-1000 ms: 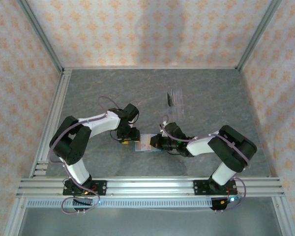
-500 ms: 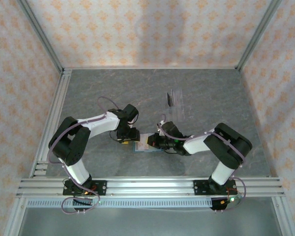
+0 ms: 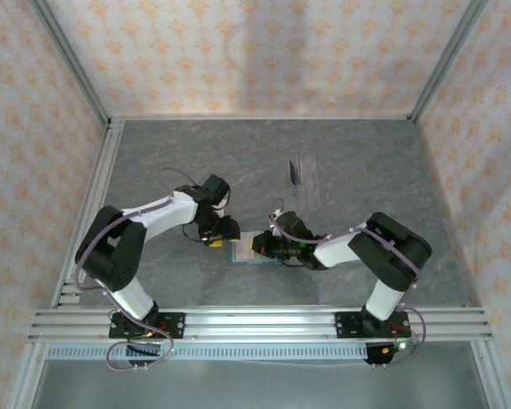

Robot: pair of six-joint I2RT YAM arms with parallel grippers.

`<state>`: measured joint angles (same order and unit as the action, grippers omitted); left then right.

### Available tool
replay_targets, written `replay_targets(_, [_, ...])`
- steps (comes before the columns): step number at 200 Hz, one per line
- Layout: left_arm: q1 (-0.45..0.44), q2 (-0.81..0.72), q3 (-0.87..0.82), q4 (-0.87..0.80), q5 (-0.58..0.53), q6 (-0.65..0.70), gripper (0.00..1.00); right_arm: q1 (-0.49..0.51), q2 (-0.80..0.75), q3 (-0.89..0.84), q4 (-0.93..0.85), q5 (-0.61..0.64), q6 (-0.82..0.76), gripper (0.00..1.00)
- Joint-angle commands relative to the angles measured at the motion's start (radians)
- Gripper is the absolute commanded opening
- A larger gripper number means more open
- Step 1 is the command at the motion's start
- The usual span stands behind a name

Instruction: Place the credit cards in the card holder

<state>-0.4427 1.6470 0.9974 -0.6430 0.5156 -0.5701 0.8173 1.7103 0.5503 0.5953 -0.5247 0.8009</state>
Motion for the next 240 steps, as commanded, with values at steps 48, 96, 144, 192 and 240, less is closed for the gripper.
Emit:
replay_targets(48, [0.059,0.013,-0.013,0.007,0.135,0.002,0.01,0.009,0.038,0.032,-0.137,0.001,-0.008,0.00])
replay_targets(96, [0.058,0.089,-0.025,0.037,0.117,0.010,0.00,0.010,0.049,0.076,-0.187,-0.038,-0.021,0.00])
replay_targets(144, [0.053,0.145,-0.073,0.094,0.124,0.002,0.00,0.009,0.058,0.112,-0.229,-0.077,-0.021,0.09])
replay_targets(192, [0.052,0.133,-0.097,0.105,0.110,-0.010,0.00,0.010,0.013,0.146,-0.270,-0.098,-0.013,0.21])
replay_targets(240, [0.052,0.117,-0.102,0.101,0.100,-0.013,0.00,0.010,-0.030,0.224,-0.433,-0.083,-0.058,0.31])
